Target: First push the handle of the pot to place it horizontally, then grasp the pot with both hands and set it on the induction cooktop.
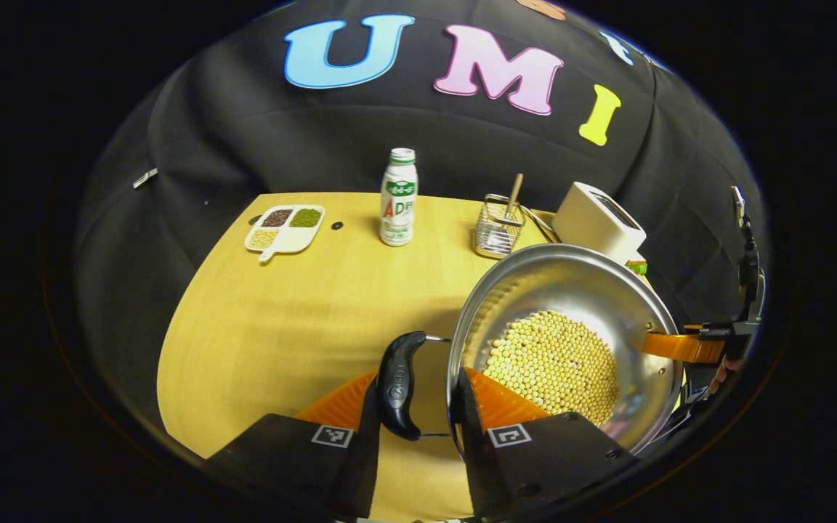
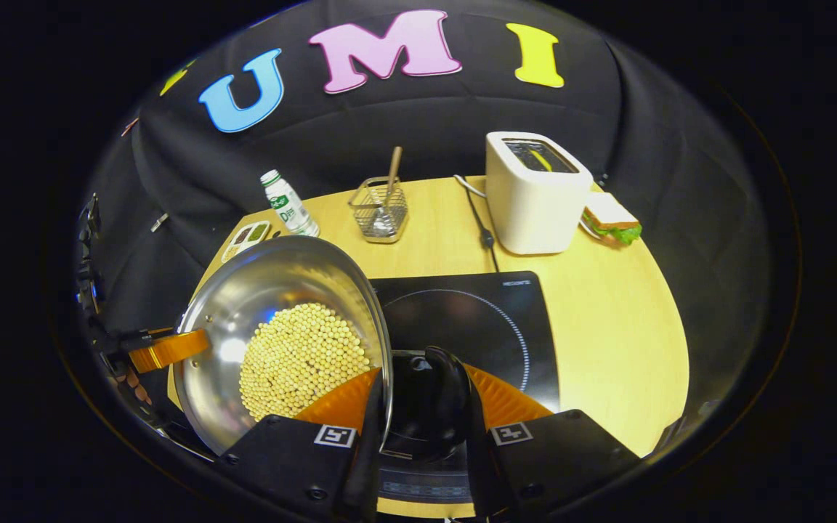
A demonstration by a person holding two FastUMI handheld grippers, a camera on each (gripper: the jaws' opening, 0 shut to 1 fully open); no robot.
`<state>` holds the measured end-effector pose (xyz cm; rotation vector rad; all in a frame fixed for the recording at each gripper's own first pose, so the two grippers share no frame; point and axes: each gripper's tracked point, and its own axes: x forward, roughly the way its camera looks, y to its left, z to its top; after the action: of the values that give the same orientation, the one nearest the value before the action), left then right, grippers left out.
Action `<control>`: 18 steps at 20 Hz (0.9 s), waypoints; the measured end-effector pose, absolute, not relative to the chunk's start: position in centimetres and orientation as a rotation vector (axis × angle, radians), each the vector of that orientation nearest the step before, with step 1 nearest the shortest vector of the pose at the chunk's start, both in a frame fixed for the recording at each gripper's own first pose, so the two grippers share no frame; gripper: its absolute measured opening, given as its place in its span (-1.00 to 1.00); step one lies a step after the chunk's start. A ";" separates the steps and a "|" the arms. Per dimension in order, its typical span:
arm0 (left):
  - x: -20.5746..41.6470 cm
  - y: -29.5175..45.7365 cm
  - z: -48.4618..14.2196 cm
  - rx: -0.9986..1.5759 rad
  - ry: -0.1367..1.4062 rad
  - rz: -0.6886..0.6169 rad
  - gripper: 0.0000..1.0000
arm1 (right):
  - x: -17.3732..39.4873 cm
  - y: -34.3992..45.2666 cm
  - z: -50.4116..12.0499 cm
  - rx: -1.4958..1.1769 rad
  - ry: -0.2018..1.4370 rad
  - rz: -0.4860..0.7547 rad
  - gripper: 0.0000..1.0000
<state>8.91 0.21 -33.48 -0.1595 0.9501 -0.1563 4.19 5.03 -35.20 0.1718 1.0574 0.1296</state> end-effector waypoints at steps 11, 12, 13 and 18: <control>11.2 -9.7 -35.7 -0.159 0.975 -0.206 0.05 | 5.1 -4.1 -37.4 0.157 1.064 0.092 0.05; 11.3 -10.2 -36.0 -0.160 0.977 -0.206 0.05 | 5.3 -4.6 -37.7 0.156 1.065 0.094 -0.05; 11.5 -10.6 -36.2 -0.162 0.979 -0.206 0.05 | 5.4 -5.0 -38.0 0.156 1.067 0.094 0.05; 12.2 -12.0 -37.5 -0.152 0.998 -0.204 0.08 | 5.9 -6.1 -40.0 0.170 1.091 0.089 0.05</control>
<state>12.25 -11.97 -37.53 -0.1518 0.9977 -0.2037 5.90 -6.09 -39.97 0.1701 1.0909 0.0888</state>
